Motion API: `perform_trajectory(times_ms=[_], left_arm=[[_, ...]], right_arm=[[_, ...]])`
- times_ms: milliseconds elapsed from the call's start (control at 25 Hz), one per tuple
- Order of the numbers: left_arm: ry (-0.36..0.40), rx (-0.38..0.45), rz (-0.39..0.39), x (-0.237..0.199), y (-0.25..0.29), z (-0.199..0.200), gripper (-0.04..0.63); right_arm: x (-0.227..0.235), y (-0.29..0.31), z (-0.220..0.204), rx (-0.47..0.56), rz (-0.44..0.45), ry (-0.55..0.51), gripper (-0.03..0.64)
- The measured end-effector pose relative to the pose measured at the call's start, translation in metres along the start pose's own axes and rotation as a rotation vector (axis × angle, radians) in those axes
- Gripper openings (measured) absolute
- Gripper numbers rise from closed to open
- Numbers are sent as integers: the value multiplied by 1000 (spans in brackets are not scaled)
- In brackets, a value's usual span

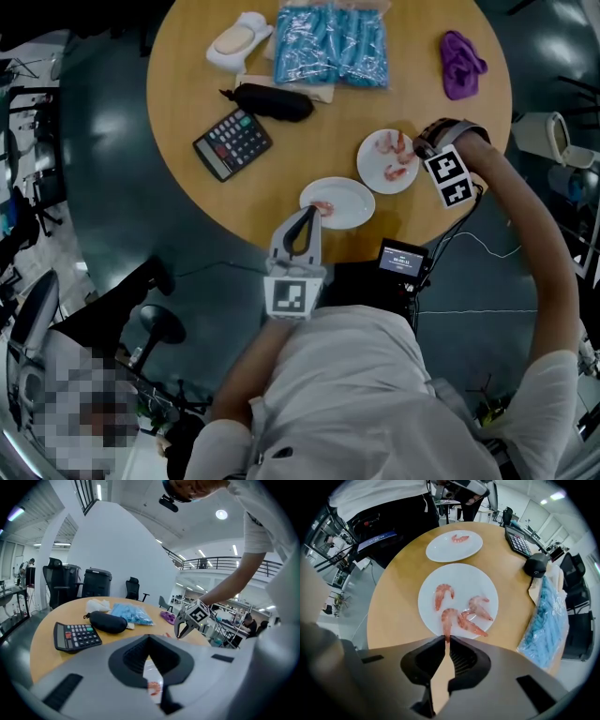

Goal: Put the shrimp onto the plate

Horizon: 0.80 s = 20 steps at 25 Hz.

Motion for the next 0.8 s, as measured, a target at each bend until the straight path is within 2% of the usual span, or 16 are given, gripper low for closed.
perform_trajectory(times_ms=[200, 320, 400, 520, 600, 760, 800], left_arm=[[-4, -4, 3, -2, -3, -1, 8], [20, -2, -10, -4, -5, -2, 8], [3, -2, -7, -4, -7, 0, 8], [-12, -1, 0, -8, -12, 2, 8], [-4, 10, -1, -13, -14, 4, 8], [48, 30, -26, -22, -23, 7, 8], [50, 34, -28, -25, -25, 10, 8]], right_arm=[[1, -1, -2, -22, -3, 19, 35], [1, -2, -4, -38, 3, 25, 37], [0, -3, -6, -58, 1, 28, 45], [2, -21, -5, -62, -48, 67, 58], [7, -50, 7, 5, -129, 181, 58], [24, -112, 66, 216, -339, 554, 29], [29, -117, 86, 247, -365, 641, 18]])
Point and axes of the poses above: the fingertips, and each gripper's own axes: y forward along the fingers, x to its right, z out of its top, the point moved 10 cm from there along -y, backward along the fingers, and after that the axes turned 6 degrees about -z, right-handed, at the moved point
